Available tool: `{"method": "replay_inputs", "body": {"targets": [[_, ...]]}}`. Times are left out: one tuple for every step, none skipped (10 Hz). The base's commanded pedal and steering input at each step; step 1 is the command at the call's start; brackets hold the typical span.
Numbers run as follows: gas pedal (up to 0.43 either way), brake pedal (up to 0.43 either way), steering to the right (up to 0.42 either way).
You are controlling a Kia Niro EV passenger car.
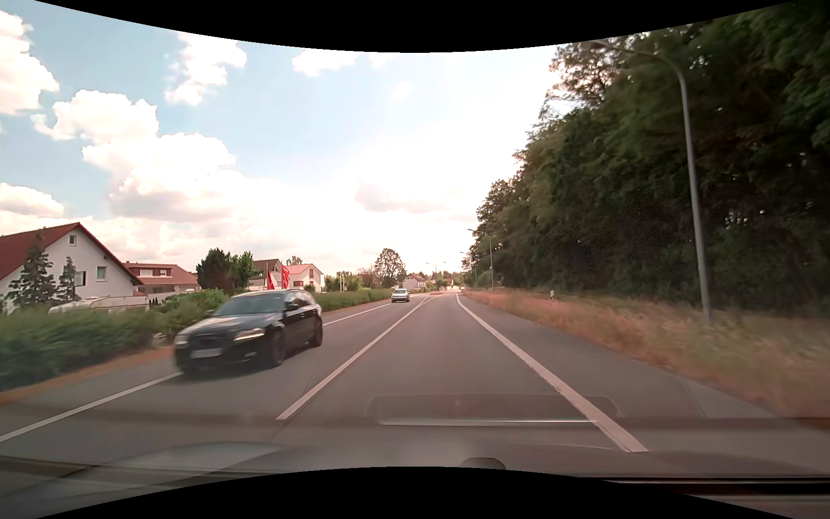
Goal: Follow the waypoints while adhering to traffic rules and regulations
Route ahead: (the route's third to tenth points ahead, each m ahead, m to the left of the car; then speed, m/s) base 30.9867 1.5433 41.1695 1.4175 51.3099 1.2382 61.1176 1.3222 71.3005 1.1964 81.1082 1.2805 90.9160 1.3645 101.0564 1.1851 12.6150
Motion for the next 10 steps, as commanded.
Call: {"method": "replay_inputs", "body": {"targets": [[0.059, 0.0, -0.003], [0.059, 0.0, -0.003], [0.059, 0.0, -0.004], [0.059, 0.0, -0.003], [0.059, 0.0, -0.003], [0.059, 0.0, -0.004], [0.059, 0.0, -0.004], [0.059, 0.0, -0.004], [0.059, 0.0, -0.003], [0.059, 0.0, -0.004]]}}
